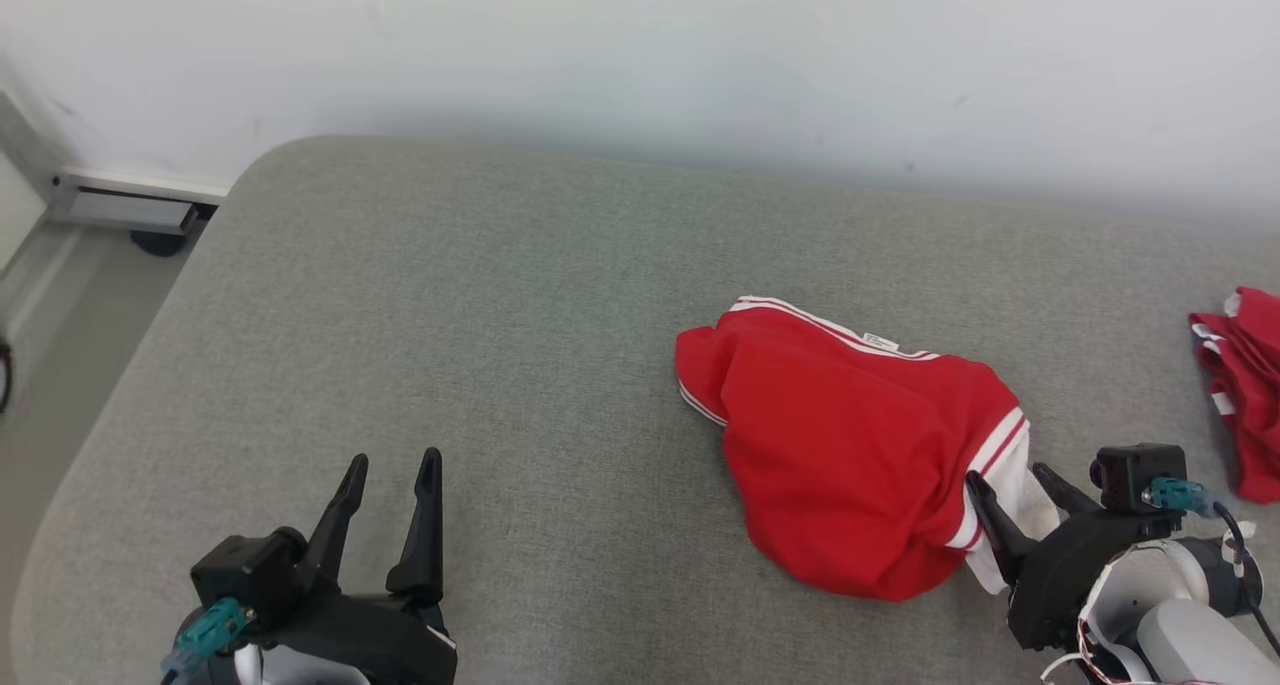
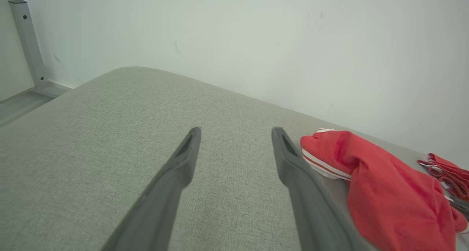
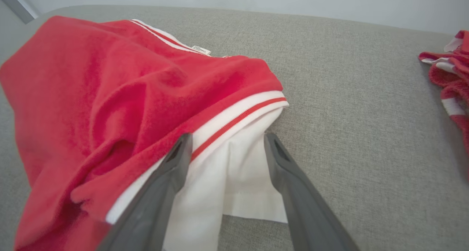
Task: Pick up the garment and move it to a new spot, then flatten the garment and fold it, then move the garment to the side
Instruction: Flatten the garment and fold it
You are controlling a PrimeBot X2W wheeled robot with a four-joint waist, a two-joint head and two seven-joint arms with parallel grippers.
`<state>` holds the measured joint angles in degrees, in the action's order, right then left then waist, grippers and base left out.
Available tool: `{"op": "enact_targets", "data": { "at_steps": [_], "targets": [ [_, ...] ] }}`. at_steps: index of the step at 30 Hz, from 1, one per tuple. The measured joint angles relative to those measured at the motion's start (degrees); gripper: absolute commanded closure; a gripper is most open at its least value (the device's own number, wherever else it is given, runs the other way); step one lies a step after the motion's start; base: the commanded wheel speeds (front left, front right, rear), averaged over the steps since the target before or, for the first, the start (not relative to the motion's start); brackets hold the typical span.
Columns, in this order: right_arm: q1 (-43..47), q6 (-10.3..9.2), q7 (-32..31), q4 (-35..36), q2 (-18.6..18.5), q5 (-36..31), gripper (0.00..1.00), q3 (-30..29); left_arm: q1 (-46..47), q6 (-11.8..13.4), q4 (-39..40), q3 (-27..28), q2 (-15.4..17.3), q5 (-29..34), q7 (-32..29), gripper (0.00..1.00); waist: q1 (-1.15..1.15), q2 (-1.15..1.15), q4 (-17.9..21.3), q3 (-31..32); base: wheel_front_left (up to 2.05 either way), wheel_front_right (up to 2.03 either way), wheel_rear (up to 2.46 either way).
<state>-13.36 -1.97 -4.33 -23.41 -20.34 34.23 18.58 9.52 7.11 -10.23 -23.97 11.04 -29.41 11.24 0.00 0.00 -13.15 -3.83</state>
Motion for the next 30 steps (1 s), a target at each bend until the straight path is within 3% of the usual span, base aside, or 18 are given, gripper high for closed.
{"op": "enact_targets", "data": {
  "at_steps": [5, 7, 8, 19, 30],
  "targets": [
    [-0.58, 0.04, -1.8, -1.57, 0.13, 0.08, 0.0, 0.44, -0.28, 0.0, 0.48, 0.79, -0.12, 0.23, -0.46, 0.0, 0.0, 0.0, -1.24, -0.35, 0.0, 0.0, 0.0],
    [-1.15, 0.07, -2.33, -2.31, 0.56, 0.32, 0.6, 0.74, -1.04, 0.0, 0.81, 1.13, -0.13, 0.24, -0.6, 0.0, 0.0, 0.0, -1.67, -0.61, 0.0, 0.0, 0.0],
    [-1.46, 0.29, -2.78, -2.43, 0.71, 0.51, 1.0, 0.86, -1.26, 0.0, 0.8, 1.27, -0.16, 0.24, -0.64, 0.0, 0.0, 0.0, -1.82, -0.76, 0.0, 0.0, 0.0],
    [-4.86, 1.55, -2.4, -3.08, 0.82, 0.01, 1.0, 1.62, -2.32, 0.0, 1.67, 3.34, -0.62, 0.76, -1.41, 0.0, 0.0, 0.0, -1.17, -1.24, 0.0, 0.0, 0.0],
    [-7.13, 2.56, 3.58, 3.41, 0.41, -1.38, 1.0, 1.01, -2.27, 0.0, 1.88, 3.71, -1.78, 1.25, -2.23, 0.0, 0.0, 0.0, 0.59, -0.82, 0.0, 0.0, 0.0]
  ]
}}
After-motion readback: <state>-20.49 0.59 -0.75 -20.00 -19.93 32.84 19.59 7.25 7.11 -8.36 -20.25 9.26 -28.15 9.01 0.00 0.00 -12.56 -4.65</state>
